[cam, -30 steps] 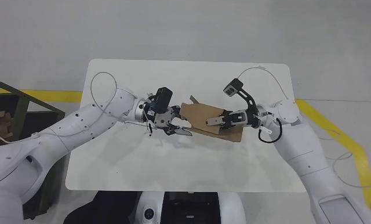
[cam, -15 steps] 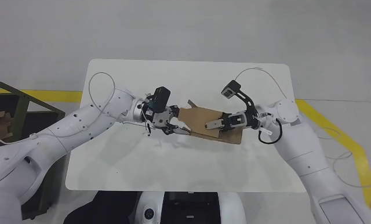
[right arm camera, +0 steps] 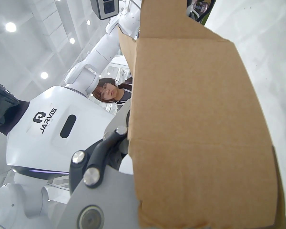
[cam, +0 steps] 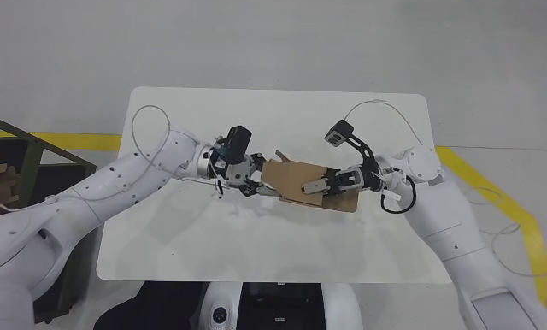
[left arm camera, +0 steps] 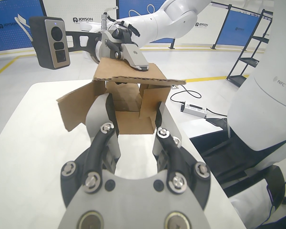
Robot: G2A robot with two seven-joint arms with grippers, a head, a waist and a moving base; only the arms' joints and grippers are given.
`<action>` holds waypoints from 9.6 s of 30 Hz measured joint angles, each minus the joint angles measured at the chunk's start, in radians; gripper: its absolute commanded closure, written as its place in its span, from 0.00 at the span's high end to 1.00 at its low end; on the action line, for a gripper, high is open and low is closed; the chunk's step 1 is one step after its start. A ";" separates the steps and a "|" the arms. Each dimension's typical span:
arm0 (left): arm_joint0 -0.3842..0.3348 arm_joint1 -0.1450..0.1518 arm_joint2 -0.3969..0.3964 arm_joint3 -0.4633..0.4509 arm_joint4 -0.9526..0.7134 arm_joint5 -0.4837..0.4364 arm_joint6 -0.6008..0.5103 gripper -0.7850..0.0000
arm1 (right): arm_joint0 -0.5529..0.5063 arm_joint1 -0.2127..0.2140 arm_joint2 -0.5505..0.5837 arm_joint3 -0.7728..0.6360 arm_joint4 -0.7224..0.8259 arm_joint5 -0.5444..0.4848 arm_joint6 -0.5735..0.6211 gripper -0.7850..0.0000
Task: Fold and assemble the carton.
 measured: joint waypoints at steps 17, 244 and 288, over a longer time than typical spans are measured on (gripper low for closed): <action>-0.002 -0.015 0.000 0.002 0.018 0.000 0.000 0.47 | 0.008 -0.001 -0.006 0.012 -0.021 -0.017 -0.019 0.00; 0.305 -0.070 -0.586 0.003 -0.393 0.015 -0.710 1.00 | -0.058 0.011 0.051 -0.082 -0.091 -0.030 -0.193 0.00; 0.289 -0.120 -0.577 0.004 -0.398 0.000 -0.761 1.00 | -0.034 0.000 0.013 -0.094 -0.082 -0.018 -0.181 0.00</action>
